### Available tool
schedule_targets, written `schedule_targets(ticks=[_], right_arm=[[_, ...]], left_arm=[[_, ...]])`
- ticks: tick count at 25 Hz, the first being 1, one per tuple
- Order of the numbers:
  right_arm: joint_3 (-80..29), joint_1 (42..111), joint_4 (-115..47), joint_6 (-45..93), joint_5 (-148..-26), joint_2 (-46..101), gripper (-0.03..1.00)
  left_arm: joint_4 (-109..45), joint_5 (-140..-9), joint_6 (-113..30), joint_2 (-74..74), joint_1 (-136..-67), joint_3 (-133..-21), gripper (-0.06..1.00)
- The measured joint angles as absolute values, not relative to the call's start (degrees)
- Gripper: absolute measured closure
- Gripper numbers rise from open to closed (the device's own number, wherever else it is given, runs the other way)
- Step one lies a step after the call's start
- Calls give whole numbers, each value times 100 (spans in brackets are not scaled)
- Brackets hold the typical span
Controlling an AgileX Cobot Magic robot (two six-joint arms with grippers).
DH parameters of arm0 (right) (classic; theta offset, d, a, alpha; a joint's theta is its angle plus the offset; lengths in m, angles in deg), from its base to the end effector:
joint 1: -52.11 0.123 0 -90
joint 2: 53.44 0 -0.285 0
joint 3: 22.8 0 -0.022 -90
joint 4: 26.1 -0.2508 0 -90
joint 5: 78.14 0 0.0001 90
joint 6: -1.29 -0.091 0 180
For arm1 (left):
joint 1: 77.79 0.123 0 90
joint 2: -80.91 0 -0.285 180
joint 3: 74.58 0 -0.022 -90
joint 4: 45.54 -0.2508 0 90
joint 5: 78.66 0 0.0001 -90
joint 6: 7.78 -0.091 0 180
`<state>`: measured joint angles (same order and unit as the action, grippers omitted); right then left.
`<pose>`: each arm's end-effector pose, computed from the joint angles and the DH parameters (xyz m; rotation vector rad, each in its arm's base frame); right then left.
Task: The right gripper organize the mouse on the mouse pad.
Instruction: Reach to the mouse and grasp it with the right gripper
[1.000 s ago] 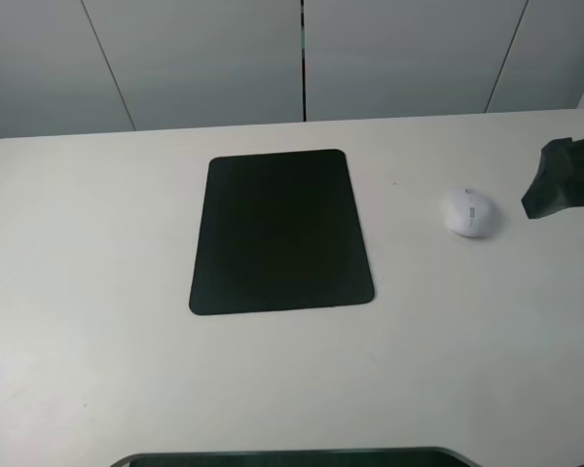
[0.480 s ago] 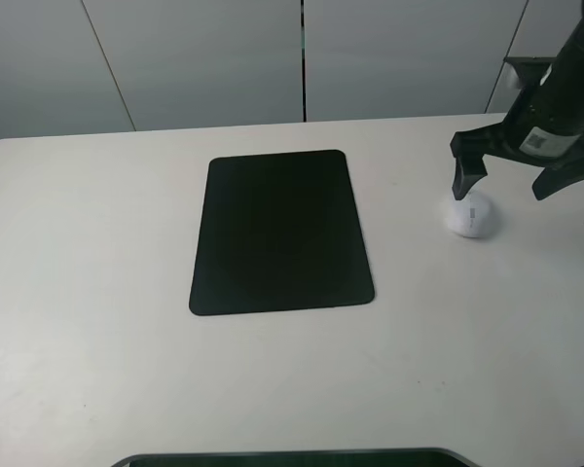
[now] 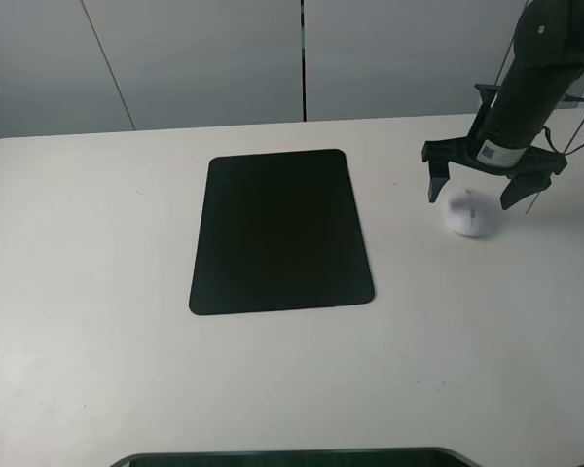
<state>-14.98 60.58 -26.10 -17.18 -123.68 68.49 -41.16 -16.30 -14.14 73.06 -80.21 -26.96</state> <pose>0.3610 0.0538 0.1307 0.2668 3.0499 0.0293 -0.0081 -0.0058 0.2798 0.1628 2.0480 -0.0489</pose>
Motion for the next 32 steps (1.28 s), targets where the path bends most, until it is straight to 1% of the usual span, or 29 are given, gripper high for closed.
schedule_targets(ticks=[7, 22, 23, 24, 25, 26, 32], right_arm=[[-1507, 6058, -2565, -1995, -12086, 7207, 27], [-1553, 6058, -2350, -2159, -12046, 7502, 27], [-1553, 6058, -2336, -2159, -12046, 7502, 31], [-1553, 6058, -2313, -2159, -12046, 7502, 38], [-1553, 6058, -2301, -2159, -12046, 7502, 48], [-1553, 6058, -2315, -2171, -12046, 7502, 50], [-1553, 6058, -2315, -2160, -12012, 7502, 49]], left_arm=[[-4116, -1630, -1414, 7306, -8021, -2696, 20], [-4116, -1630, -1414, 7306, -8021, -2696, 20], [-4116, -1630, -1414, 7306, -8021, -2696, 20], [-4116, -1630, -1414, 7306, -8021, -2696, 20], [-4116, -1630, -1414, 7306, -8021, -2696, 20], [-4116, -1630, -1414, 7306, -8021, -2696, 20], [-4116, -1630, -1414, 7306, -8021, -2696, 20]])
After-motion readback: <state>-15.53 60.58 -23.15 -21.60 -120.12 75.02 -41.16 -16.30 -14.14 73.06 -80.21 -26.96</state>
